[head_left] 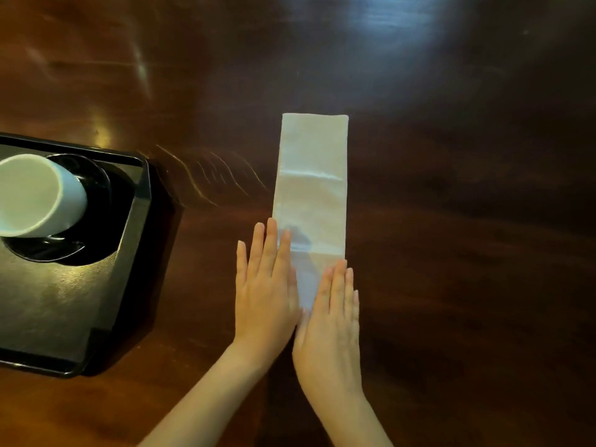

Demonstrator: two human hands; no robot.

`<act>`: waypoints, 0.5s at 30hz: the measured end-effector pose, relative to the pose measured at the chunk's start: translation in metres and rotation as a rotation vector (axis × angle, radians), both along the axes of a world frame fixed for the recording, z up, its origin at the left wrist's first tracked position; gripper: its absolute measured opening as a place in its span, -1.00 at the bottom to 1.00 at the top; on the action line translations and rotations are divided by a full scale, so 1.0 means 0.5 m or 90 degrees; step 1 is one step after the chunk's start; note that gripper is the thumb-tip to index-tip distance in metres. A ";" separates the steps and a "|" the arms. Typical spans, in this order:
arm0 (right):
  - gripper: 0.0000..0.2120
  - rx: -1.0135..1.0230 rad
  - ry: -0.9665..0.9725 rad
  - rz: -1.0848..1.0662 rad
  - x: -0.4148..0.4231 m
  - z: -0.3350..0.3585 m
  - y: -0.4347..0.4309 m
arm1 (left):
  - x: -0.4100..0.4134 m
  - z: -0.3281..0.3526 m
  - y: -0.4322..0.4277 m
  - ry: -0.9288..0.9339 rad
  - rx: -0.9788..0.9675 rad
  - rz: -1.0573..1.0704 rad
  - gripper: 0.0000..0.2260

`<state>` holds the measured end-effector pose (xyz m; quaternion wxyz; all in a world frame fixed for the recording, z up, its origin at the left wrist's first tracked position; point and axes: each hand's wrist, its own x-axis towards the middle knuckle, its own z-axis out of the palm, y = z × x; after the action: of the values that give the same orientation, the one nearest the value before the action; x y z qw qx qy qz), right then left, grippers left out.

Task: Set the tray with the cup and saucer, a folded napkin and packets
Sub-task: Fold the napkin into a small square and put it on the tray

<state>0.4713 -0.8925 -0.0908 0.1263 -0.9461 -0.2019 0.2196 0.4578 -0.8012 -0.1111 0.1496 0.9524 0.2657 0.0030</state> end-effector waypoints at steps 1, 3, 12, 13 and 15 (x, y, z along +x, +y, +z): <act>-0.42 0.022 -0.010 0.011 -0.006 0.017 -0.006 | -0.004 0.000 0.008 0.007 0.010 0.006 -0.54; -0.51 0.095 0.002 0.039 -0.004 0.042 -0.027 | -0.010 0.004 0.015 0.026 0.032 0.026 -0.52; -0.69 0.354 0.304 -0.425 0.344 0.055 0.044 | -0.051 -0.014 -0.071 0.104 0.015 0.052 -0.41; -0.65 0.393 0.360 -0.453 0.367 0.061 0.066 | -0.050 -0.022 -0.061 0.108 0.016 0.037 -0.41; -0.60 0.440 0.426 -0.467 0.392 0.074 0.104 | -0.047 -0.032 -0.024 0.108 0.032 -0.011 -0.41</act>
<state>0.6672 -0.8405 -0.0538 0.5507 -0.7376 0.1288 0.3690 0.4343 -0.8133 -0.1270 0.1023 0.9549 0.2690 -0.0725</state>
